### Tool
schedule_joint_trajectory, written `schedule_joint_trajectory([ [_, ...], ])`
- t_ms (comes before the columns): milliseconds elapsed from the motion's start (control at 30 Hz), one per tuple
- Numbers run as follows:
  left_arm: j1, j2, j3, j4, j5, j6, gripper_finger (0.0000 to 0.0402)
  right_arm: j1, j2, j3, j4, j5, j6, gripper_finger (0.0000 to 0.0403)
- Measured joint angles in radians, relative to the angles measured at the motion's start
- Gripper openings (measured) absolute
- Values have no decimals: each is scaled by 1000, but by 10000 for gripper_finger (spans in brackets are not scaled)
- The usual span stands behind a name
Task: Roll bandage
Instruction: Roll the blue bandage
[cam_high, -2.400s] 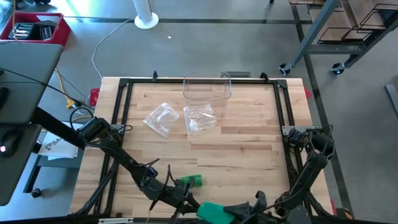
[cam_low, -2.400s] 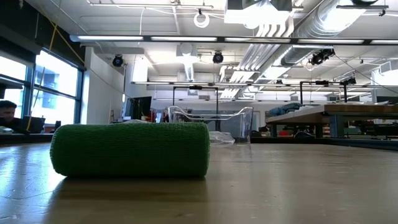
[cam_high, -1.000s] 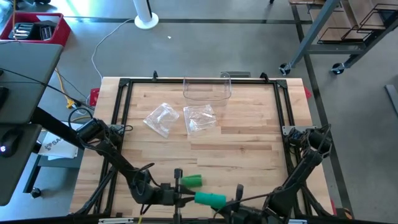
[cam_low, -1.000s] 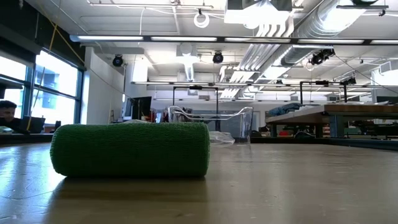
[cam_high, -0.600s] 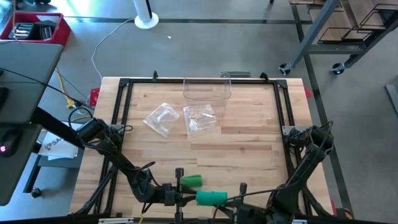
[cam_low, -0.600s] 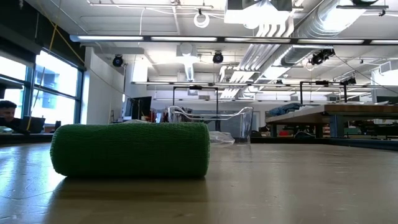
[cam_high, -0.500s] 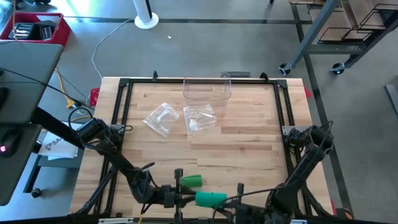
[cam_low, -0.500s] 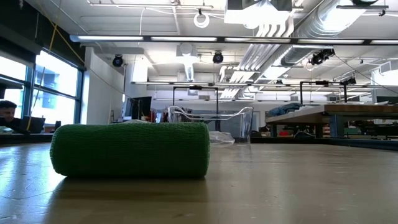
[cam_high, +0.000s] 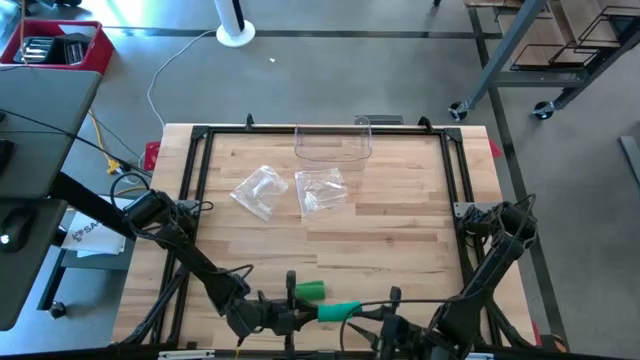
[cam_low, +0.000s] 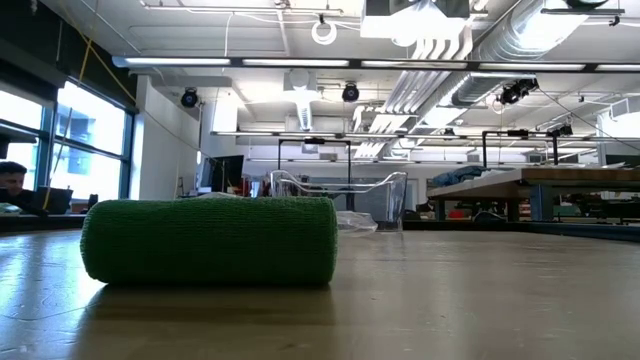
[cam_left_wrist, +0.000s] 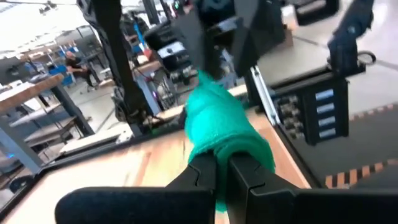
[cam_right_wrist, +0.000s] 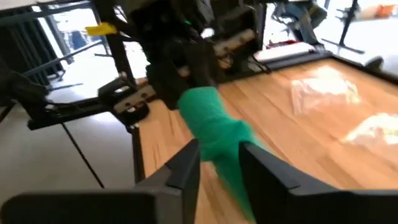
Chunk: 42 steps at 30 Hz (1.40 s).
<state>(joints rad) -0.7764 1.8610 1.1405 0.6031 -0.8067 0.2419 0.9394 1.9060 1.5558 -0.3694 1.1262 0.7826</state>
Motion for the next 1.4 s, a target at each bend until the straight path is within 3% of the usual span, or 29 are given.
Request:
schedule_joint_trajectory([
  [167,0,1,-1,-8,4,17,1,-9,3,0,-79,-99,36,156],
  [367,0,1,-1,-6,0,60,1,-10,-54,0,-67,-274,-111,186],
  [667,6,1,-1,-8,-13,77,1,-70,-91,0,8,-386,-421,191],
  [933,30,1,-1,-122,21,85,1,-239,-90,0,-73,-715,-432,224],
  [1133,37,1,-1,-167,45,136,1,-334,-88,0,-228,-926,-369,254],
  [1400,34,1,0,-172,59,252,1,-384,-44,0,-129,-1232,-440,255],
])
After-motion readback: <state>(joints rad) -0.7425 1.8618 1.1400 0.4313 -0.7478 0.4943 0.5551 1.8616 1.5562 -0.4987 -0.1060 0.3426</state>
